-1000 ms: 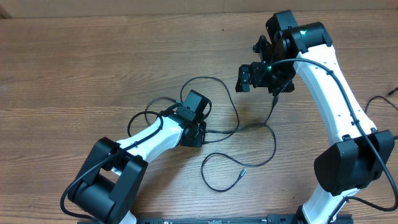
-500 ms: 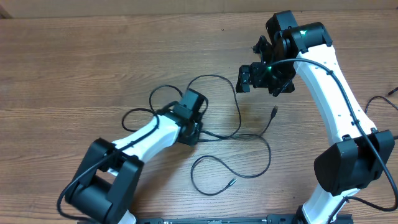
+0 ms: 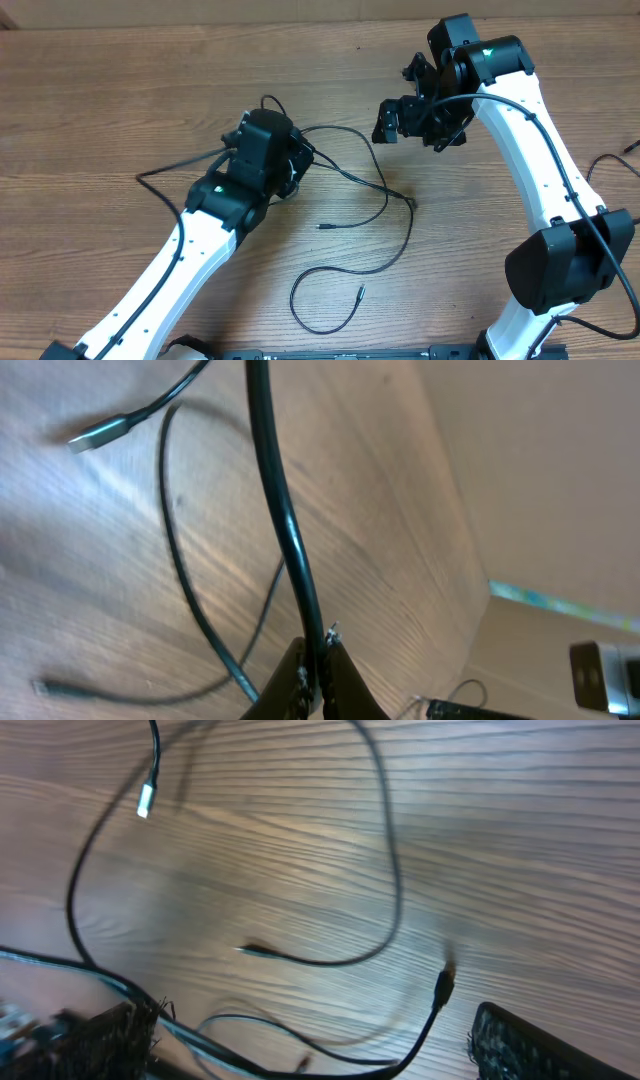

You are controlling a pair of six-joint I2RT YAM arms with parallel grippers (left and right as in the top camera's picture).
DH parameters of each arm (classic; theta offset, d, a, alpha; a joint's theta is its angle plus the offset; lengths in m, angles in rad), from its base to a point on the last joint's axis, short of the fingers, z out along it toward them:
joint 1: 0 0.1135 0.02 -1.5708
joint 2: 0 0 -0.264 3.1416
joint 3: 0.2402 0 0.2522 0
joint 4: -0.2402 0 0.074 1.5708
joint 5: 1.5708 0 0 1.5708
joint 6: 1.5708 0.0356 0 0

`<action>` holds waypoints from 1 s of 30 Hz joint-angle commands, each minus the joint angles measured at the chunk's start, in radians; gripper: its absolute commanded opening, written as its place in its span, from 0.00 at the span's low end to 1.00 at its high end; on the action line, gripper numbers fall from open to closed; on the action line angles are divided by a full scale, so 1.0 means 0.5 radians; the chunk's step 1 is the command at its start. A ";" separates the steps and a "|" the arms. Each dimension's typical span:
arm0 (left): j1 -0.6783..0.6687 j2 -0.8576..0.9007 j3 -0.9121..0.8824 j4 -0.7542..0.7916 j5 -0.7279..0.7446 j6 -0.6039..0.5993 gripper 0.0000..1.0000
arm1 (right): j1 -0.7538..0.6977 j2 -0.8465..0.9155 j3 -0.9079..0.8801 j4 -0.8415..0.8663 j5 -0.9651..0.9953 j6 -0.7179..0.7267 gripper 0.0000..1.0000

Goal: Untangle cables

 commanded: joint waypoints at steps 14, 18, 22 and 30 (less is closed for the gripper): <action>0.217 -0.208 0.031 0.085 -0.075 0.266 0.04 | 0.053 -0.008 -0.183 0.010 -1.166 -1.228 0.86; 0.217 -0.207 0.031 0.055 -0.068 0.053 0.04 | 0.122 -0.008 -0.254 0.108 -1.257 -1.252 0.65; 0.217 -0.207 0.031 0.008 -0.183 -0.217 0.04 | 0.156 -0.010 -0.240 0.187 -1.257 -1.028 0.69; 0.217 -0.207 0.031 0.038 -0.361 -0.384 0.04 | 0.116 -0.115 -0.129 -0.125 -1.170 -0.769 0.76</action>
